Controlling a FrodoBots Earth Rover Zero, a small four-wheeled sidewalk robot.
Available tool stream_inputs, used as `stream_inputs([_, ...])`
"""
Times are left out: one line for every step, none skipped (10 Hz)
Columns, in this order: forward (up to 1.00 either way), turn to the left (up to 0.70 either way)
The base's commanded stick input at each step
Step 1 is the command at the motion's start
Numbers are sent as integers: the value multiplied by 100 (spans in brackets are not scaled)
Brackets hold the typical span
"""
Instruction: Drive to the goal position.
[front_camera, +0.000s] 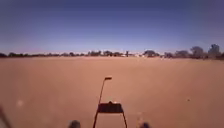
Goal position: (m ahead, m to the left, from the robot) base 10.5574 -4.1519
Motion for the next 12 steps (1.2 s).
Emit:
stream_inputs([70, 0])
stream_inputs([70, 0])
stream_inputs([70, 0])
stream_inputs([70, 0])
stream_inputs([70, 0])
stream_inputs([70, 0])
stream_inputs([70, 0])
stream_inputs([70, 27])
stream_inputs([70, 27])
stream_inputs([70, 18])
stream_inputs([70, 0])
stream_inputs([70, 0])
